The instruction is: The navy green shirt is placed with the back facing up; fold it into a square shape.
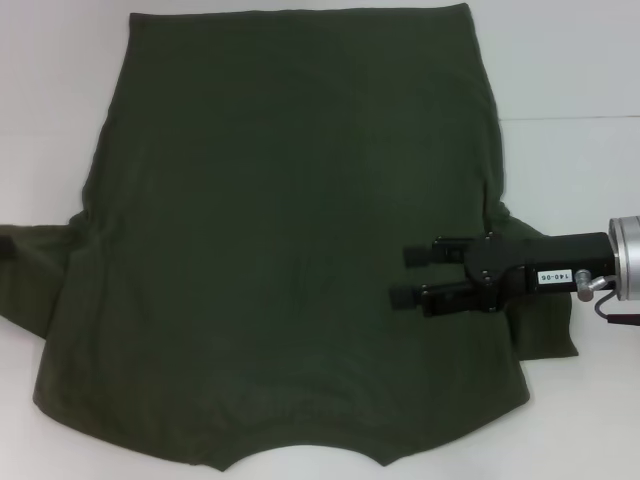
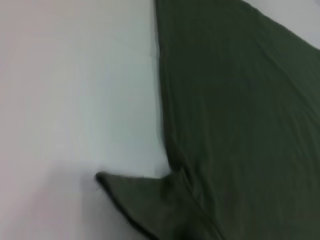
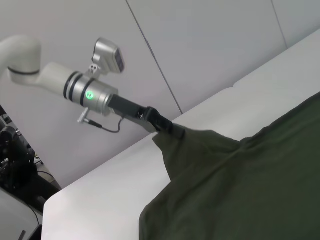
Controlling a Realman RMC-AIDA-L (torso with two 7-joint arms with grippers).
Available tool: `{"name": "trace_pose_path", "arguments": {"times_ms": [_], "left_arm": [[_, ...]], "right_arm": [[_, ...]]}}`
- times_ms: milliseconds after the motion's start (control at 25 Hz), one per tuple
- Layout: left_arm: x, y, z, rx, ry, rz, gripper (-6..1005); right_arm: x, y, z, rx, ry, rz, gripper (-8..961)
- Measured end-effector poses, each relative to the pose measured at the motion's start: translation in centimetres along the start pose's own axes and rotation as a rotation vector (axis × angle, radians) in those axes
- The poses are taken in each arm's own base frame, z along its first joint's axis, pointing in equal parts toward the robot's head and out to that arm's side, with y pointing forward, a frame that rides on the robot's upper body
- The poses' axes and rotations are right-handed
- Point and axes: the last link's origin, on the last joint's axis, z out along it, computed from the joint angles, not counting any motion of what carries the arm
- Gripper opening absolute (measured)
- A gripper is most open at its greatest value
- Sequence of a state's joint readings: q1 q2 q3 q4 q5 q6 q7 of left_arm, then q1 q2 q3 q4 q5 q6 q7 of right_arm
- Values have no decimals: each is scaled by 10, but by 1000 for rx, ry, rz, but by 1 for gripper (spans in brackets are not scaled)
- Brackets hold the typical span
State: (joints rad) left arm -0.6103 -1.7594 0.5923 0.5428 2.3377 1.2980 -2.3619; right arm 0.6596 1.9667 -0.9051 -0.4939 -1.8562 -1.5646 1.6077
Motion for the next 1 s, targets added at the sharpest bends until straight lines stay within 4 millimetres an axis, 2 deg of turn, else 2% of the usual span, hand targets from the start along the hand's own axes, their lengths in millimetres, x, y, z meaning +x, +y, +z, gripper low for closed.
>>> {"name": "trace_pose_path", "arguments": {"times_ms": [400,680,1000], "left_arm": [[30,20,-20,24,-63,31,19],[48,43,-12,70,-138,49,19],[65,82,3,55,-185,43,22]], "right_arm": [[1,-2,0,16,7,-2,915],[1,-3,1,16,18,-5,915],[4,-2,1,15,15,5,915]]}}
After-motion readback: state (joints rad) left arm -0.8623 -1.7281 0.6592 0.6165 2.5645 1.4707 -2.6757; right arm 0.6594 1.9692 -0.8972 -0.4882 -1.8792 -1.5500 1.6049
